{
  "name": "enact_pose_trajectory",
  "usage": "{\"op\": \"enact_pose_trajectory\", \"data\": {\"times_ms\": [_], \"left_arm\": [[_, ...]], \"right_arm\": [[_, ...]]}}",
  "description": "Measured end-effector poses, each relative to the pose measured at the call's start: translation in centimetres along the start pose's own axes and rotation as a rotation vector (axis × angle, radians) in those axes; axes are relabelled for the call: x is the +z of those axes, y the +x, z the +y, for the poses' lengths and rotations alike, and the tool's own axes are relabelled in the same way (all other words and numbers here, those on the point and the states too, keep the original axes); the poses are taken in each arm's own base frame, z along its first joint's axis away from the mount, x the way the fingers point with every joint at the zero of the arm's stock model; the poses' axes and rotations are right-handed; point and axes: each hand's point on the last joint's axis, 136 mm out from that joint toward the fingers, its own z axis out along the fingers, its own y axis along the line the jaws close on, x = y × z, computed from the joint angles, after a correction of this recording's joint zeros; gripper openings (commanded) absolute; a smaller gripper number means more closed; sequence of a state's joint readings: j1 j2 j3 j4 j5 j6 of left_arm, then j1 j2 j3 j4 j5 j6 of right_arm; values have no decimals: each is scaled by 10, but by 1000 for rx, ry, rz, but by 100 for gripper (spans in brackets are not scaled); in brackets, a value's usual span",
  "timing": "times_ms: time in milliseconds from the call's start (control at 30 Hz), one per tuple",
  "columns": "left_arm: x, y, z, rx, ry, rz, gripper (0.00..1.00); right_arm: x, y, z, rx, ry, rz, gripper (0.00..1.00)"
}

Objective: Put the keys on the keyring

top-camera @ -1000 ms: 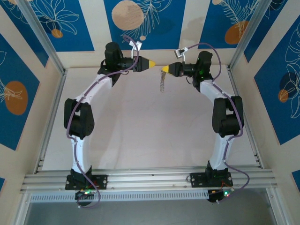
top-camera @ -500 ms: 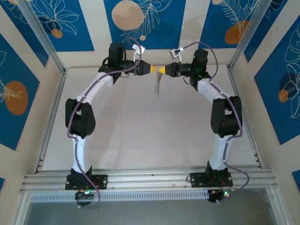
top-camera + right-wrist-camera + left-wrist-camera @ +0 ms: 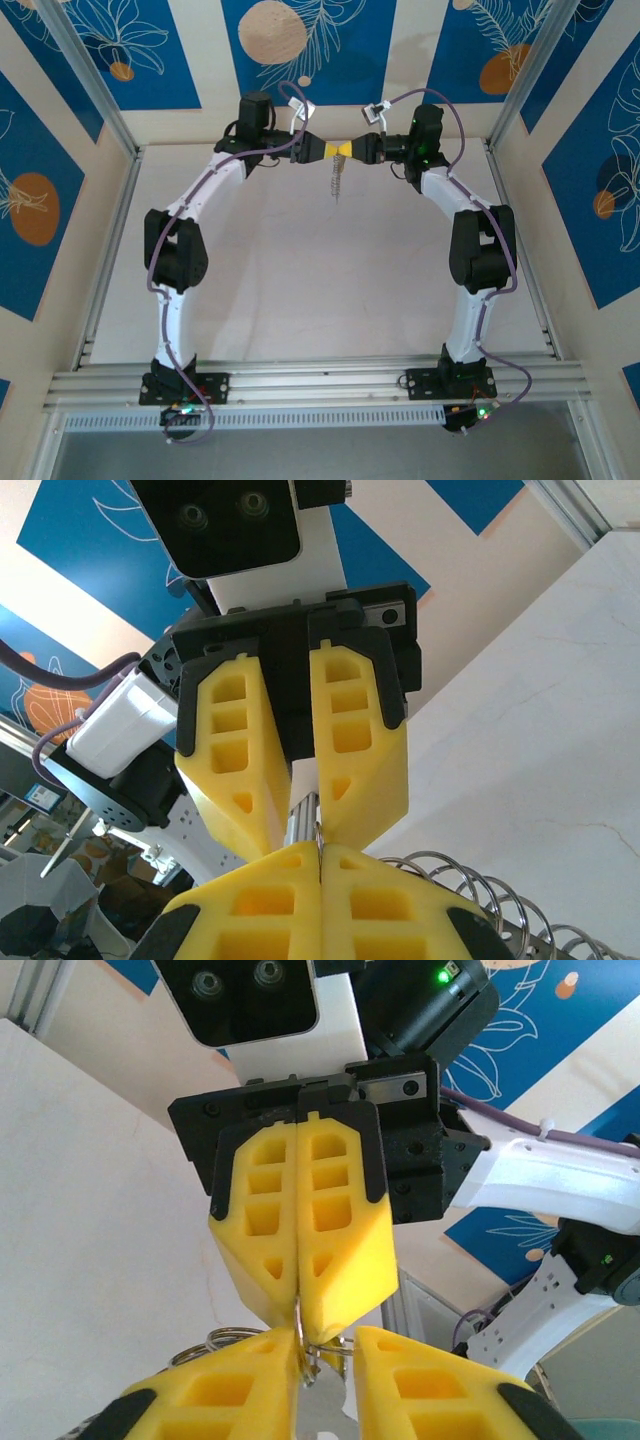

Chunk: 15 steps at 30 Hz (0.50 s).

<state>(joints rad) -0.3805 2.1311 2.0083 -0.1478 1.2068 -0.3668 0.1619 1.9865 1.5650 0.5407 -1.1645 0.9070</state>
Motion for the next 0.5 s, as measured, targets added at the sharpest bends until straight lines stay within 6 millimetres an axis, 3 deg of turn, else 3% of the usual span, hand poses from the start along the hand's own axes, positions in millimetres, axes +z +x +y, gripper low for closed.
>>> {"op": "enact_pose_trajectory", "data": {"times_ms": [300,500], "left_arm": [[2,2,2,-6,-2,4,9],[4,2,1,-6,2,6,23]], "right_arm": [[1,1,1,-1,-3,4,0],[1,1,0,-3,-2,4,0]]}}
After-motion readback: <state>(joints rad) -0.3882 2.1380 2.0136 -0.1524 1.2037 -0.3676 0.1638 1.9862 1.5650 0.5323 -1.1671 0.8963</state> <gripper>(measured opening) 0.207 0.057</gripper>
